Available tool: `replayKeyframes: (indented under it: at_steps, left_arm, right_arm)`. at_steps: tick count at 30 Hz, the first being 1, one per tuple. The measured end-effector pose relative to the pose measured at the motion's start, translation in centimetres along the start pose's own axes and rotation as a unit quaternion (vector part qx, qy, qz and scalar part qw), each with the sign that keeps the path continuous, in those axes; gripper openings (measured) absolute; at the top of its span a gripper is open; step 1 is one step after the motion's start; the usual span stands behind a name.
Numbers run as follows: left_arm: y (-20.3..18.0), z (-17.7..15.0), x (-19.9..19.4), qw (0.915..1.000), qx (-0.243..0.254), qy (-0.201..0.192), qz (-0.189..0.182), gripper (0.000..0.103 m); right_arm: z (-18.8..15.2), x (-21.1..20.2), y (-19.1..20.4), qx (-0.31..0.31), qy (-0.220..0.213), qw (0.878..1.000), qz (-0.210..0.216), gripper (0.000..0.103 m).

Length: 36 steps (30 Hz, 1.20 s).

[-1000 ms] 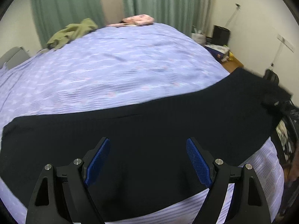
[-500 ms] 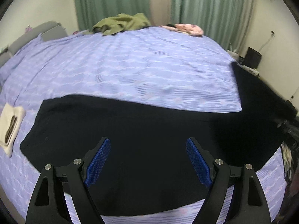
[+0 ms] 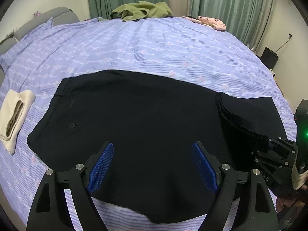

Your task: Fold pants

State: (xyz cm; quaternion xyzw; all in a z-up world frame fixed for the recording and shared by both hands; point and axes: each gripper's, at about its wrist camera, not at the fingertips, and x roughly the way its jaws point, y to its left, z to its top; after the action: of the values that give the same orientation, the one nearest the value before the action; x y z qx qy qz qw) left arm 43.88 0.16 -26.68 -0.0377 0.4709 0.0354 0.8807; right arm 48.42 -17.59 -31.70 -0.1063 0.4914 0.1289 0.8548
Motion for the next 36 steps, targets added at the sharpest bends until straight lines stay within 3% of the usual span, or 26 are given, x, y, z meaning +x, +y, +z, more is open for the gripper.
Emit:
replayKeyframes:
  at_steps: [7,8,10,13,16,19,25,27,28,36]
  left_arm:
    - [2.6,0.1,0.2,1.0,0.002,0.003,0.004,0.084]
    - [3.1,0.1,0.2,1.0,-0.001,0.003,0.006,0.084]
    - [3.8,0.1,0.1,0.9999,-0.005,0.003,0.01,0.084]
    - [4.8,0.0,-0.1,0.9999,-0.004,0.005,0.016,0.084]
    - [5.3,-0.1,-0.4,0.9998,-0.003,0.004,0.019,0.084]
    - [5.6,-0.4,-0.7,0.9999,-0.006,0.001,0.016,0.084]
    - [8.0,-1.3,-2.1,0.9989,-0.045,0.002,-0.006,0.084]
    - [9.1,-1.5,-2.8,0.9983,-0.057,0.003,-0.012,0.084]
    - [9.6,-1.7,-3.2,0.9979,-0.063,0.002,-0.014,0.084]
    - [17.1,-2.1,-5.5,0.9937,-0.11,-0.006,-0.021,0.088]
  right_arm:
    - [0.5,0.5,4.0,-0.009,0.004,1.0,0.018,0.026]
    - [0.4,0.5,4.7,-0.011,0.007,1.0,0.023,0.028]
    - [0.2,0.3,5.8,-0.014,0.009,0.999,0.041,0.044]
    - [-0.2,-1.3,7.3,-0.018,0.0,0.995,0.096,0.045]
    - [-0.8,-3.8,8.1,-0.022,-0.018,0.994,0.109,0.05]
    - [-1.4,-5.8,7.7,-0.005,-0.038,0.994,0.1,0.05]
    - [-1.5,-7.2,5.5,0.044,-0.017,0.997,0.054,0.05]
    - [-1.1,-8.0,5.6,0.044,-0.015,0.998,0.037,0.06]
    - [-0.9,-8.6,6.0,0.043,-0.019,0.998,0.031,0.066]
    - [1.8,-10.5,12.9,0.021,-0.039,0.999,0.031,0.077]
